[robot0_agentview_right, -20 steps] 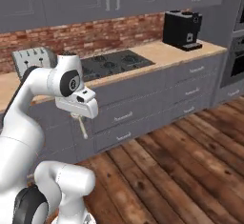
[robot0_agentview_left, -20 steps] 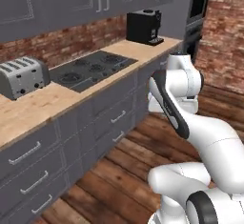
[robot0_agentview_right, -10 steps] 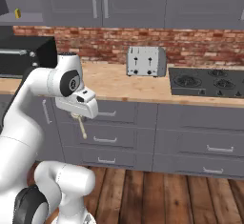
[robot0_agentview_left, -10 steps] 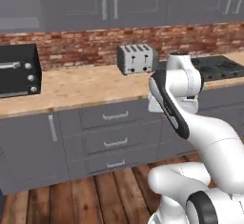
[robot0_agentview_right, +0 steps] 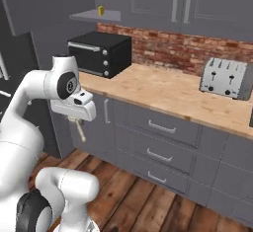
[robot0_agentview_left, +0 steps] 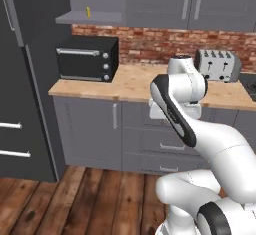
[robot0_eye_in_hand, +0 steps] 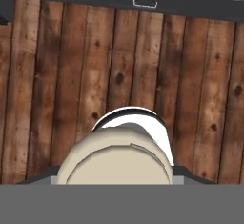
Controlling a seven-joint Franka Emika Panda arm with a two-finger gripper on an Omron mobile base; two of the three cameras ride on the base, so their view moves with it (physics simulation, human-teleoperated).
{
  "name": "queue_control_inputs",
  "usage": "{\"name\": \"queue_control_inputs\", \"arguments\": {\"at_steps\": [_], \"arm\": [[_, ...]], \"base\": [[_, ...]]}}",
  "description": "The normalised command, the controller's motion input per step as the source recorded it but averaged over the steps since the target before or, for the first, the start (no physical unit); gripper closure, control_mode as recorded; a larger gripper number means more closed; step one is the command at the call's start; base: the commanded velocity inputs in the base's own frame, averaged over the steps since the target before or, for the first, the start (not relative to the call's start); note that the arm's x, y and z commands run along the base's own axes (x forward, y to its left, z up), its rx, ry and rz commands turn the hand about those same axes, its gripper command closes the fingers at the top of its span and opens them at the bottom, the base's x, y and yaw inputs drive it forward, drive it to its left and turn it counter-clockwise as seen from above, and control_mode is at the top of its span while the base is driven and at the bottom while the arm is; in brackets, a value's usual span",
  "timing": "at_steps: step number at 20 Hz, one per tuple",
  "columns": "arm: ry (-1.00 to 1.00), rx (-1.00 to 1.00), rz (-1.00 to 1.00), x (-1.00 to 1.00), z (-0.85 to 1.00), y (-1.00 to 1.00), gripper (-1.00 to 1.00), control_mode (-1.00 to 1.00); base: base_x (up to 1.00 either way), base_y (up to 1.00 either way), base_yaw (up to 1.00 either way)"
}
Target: Pick up the sponge and dish brush from the sink, and place them back in the cabinet, and close the cabinet door.
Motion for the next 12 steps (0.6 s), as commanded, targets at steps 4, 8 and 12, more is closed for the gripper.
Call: {"name": "queue_control_inputs", "arguments": {"at_steps": [4, 8, 12], "arm": [[0.00, 0.00, 0.00, 0.00, 0.00, 0.00, 1.00, 1.00], [0.00, 0.00, 0.00, 0.00, 0.00, 0.00, 1.00, 1.00], [0.00, 0.00, 0.00, 0.00, 0.00, 0.00, 1.00, 1.00]], "base": [[0.25, 0.15, -0.03], [0.28, 0.29, -0.30], [0.28, 0.44, -0.26]]}}
